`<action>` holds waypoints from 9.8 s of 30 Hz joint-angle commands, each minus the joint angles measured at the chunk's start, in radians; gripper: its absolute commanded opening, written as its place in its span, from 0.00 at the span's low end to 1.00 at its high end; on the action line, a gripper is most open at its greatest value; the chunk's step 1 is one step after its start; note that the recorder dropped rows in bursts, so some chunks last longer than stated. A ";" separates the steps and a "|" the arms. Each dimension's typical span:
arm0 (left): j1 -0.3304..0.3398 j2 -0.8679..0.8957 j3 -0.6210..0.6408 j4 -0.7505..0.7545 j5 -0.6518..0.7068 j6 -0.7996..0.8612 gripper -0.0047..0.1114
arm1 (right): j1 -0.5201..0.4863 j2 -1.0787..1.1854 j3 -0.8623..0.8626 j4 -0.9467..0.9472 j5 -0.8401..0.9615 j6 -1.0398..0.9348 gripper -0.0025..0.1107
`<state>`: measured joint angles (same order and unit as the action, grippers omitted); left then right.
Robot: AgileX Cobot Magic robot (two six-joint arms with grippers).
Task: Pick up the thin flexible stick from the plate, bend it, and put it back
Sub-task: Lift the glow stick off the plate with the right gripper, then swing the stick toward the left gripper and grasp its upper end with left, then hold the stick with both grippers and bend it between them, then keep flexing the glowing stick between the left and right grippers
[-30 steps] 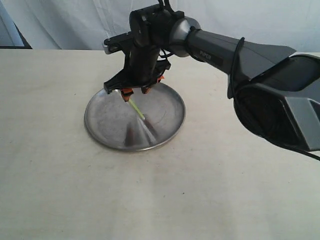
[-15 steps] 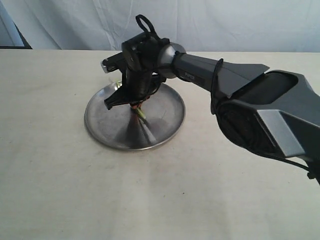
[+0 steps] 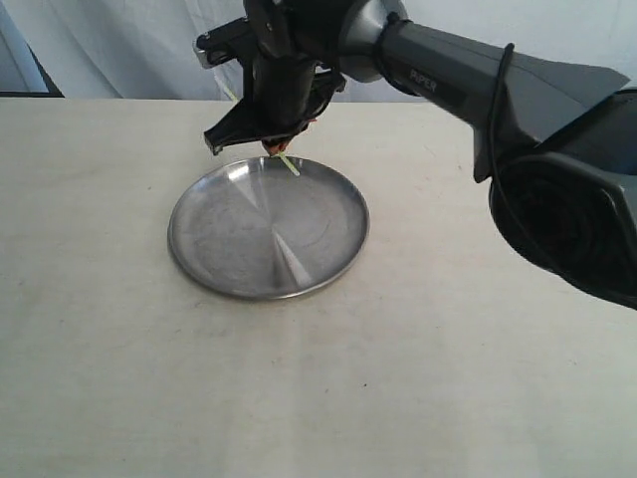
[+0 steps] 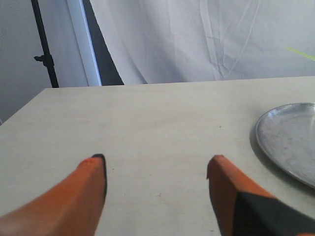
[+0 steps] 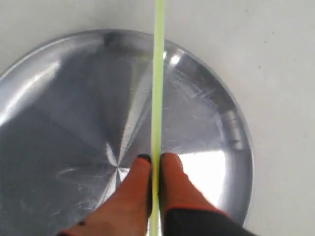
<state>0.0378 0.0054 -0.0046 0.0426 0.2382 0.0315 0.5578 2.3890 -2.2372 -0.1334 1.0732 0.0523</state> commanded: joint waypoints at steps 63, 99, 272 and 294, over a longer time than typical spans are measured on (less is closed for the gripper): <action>-0.001 0.745 -0.239 1.174 -1.387 -2.122 0.54 | 0.102 -1.055 1.277 1.109 -0.393 -0.734 0.01; -0.001 0.867 -0.239 1.141 -1.296 -2.113 0.38 | 0.224 -0.952 1.275 1.262 -0.455 -0.768 0.01; -0.362 0.961 -0.595 1.671 -1.061 -1.900 0.04 | 0.441 -1.187 1.272 0.516 -0.874 -0.085 0.01; -0.362 0.990 -0.591 1.458 -1.132 -1.801 0.05 | 0.408 -1.165 1.275 0.654 -0.774 -0.289 0.01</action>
<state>-0.3167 0.9921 -0.6007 1.4762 -0.8478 -1.7699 0.9660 1.2233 -0.9525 0.5307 0.3746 -0.2298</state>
